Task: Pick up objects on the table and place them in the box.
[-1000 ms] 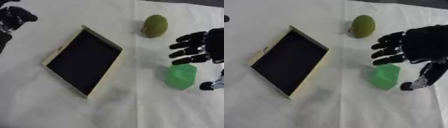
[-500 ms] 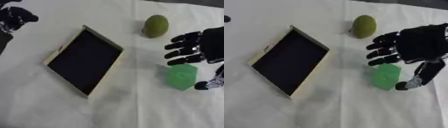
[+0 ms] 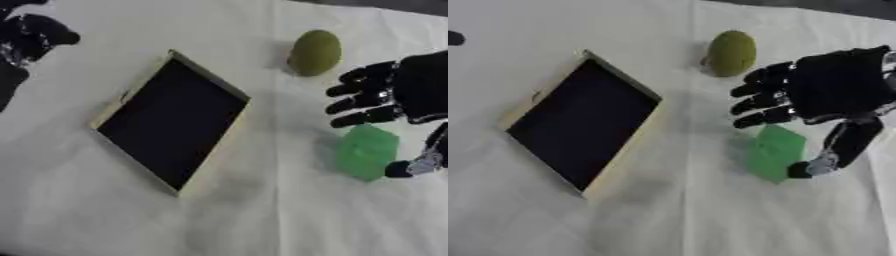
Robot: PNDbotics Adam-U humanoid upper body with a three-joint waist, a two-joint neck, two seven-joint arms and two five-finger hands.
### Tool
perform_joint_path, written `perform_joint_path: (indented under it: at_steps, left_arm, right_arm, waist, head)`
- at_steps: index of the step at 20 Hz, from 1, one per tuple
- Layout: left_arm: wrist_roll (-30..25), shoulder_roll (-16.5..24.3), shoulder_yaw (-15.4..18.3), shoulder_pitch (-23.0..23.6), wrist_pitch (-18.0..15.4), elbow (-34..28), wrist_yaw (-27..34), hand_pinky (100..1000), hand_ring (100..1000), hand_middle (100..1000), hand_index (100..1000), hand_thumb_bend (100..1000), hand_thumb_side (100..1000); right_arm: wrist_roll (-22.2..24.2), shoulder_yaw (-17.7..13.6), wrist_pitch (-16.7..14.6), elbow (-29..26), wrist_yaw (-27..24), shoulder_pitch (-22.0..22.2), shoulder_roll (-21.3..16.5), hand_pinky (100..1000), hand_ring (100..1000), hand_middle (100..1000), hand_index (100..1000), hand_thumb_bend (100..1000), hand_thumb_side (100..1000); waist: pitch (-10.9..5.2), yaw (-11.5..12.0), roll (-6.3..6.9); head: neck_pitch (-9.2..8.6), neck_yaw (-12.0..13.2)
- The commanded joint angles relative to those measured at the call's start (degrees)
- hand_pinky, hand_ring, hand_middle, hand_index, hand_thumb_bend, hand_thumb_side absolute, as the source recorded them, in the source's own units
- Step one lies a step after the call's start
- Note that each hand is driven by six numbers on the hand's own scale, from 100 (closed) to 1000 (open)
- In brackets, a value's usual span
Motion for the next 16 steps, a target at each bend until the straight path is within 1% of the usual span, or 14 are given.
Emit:
perform_joint_path:
  at_steps: [1,6,10,11,16]
  left_arm:
    - [-0.2,1.4,0.2,-0.4,0.1,-1.0,-0.3,896,814,851,850,100,672]
    - [-0.4,1.5,0.3,-0.4,0.0,-0.8,-0.3,896,814,851,850,100,672]
    - [-0.6,1.6,0.3,-0.4,0.1,-0.8,-0.4,897,814,852,850,100,672]
    - [-0.6,1.6,0.3,-0.4,0.1,-0.7,-0.5,897,814,852,850,100,672]
    - [-0.6,1.6,0.3,-0.3,0.1,-0.7,-0.5,897,815,853,850,100,672]
  right_arm:
    - [0.3,-0.4,-1.0,0.5,1.4,-0.9,-0.9,953,996,904,965,407,722]
    - [-0.8,-0.5,-1.0,0.4,2.2,-0.2,-1.6,956,1000,904,967,407,722]
    - [-1.5,-1.6,-1.0,-1.7,2.4,1.5,-3.7,960,1000,920,976,472,747]
    - [-1.6,-1.8,-1.0,-2.2,2.5,1.9,-4.1,960,1000,921,978,451,741]
    - [-2.4,-3.2,-1.0,-3.4,1.8,3.4,-5.4,961,1000,913,980,453,738]
  waist:
    - [-1.11,0.0,0.34]
    - [-1.01,-0.1,0.38]
    - [-1.01,-0.3,0.27]
    - [-1.03,-0.3,0.25]
    - [-1.09,-0.4,0.24]
  head:
    - [-0.82,0.0]
    - [-0.78,0.2]
    - [-0.49,0.4]
    - [-0.42,0.5]
    - [-0.2,0.8]
